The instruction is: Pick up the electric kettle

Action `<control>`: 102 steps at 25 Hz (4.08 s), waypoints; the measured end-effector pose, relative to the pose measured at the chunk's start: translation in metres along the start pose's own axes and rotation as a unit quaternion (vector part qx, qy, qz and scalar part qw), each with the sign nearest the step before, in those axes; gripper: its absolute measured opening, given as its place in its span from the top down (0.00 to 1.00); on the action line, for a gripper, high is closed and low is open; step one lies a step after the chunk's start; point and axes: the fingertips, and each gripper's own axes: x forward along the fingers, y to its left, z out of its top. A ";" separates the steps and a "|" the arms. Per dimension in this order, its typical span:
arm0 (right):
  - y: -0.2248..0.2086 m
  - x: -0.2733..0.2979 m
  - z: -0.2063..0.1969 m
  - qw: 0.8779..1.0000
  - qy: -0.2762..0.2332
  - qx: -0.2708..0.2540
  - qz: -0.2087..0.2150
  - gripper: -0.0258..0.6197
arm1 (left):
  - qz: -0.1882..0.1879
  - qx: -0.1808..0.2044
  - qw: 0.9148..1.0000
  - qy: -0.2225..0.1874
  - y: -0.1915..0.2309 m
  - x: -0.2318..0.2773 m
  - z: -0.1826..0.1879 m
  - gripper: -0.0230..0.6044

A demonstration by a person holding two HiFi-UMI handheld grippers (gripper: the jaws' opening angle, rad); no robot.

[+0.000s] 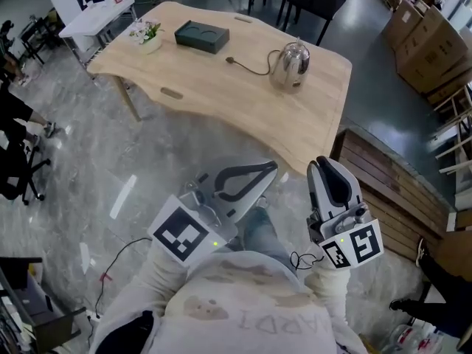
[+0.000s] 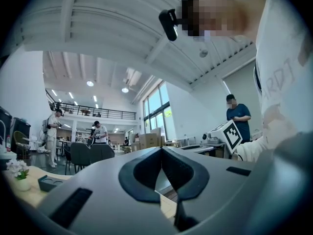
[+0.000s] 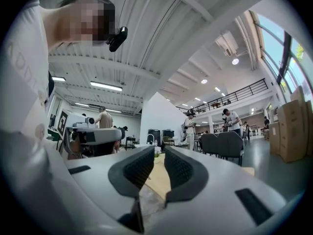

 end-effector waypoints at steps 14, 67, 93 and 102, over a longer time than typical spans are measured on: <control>-0.099 0.081 -0.045 0.999 0.035 0.013 0.014 0.74 | 0.025 -0.008 0.999 0.019 0.080 0.064 -0.025 0.94; -0.282 0.266 -0.256 0.960 0.214 0.106 0.149 0.64 | 0.099 -0.069 0.986 0.116 0.244 0.228 -0.116 0.94; -0.258 0.304 -0.277 0.946 0.221 0.110 0.211 0.64 | 0.132 -0.078 0.978 0.139 0.265 0.223 -0.133 0.94; -0.251 0.313 -0.283 0.943 0.227 0.101 0.223 0.64 | 0.134 -0.080 0.978 0.140 0.270 0.223 -0.135 0.94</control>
